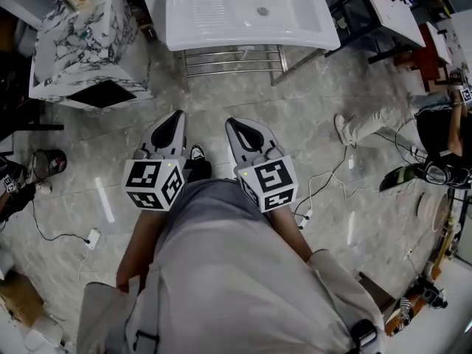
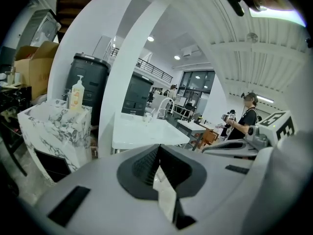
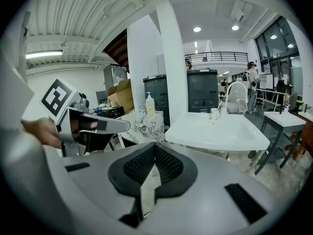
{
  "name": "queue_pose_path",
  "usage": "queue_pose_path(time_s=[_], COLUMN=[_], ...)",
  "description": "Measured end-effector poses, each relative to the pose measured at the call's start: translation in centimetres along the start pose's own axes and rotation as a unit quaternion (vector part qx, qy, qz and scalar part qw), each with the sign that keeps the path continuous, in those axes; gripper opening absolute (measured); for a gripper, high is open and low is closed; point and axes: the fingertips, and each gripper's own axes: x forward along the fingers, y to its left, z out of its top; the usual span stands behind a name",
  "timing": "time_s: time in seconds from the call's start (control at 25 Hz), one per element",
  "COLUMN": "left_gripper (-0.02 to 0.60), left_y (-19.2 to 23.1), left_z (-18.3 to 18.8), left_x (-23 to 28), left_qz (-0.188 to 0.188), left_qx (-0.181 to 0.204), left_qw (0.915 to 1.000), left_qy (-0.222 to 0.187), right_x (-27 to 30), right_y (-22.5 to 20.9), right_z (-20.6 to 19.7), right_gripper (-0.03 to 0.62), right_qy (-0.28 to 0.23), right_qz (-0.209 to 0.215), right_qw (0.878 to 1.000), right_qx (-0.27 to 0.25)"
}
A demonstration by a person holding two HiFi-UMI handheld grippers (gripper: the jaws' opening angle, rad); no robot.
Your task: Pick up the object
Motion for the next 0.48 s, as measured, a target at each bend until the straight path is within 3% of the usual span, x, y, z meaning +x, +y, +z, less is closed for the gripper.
queue_pose_path(time_s=[0.48], left_gripper=[0.006], left_y=[3.5], left_z=[0.5], left_x=[2.3], left_qz=[-0.031], left_qx=[-0.011], left_qw=[0.9994], left_qy=[0.011], right_x=[4.6], right_y=[1.4], right_z=[2.1], right_gripper=[0.009], right_qy=[0.014], right_qz=[0.005], right_qw=[0.999], right_qx=[-0.030])
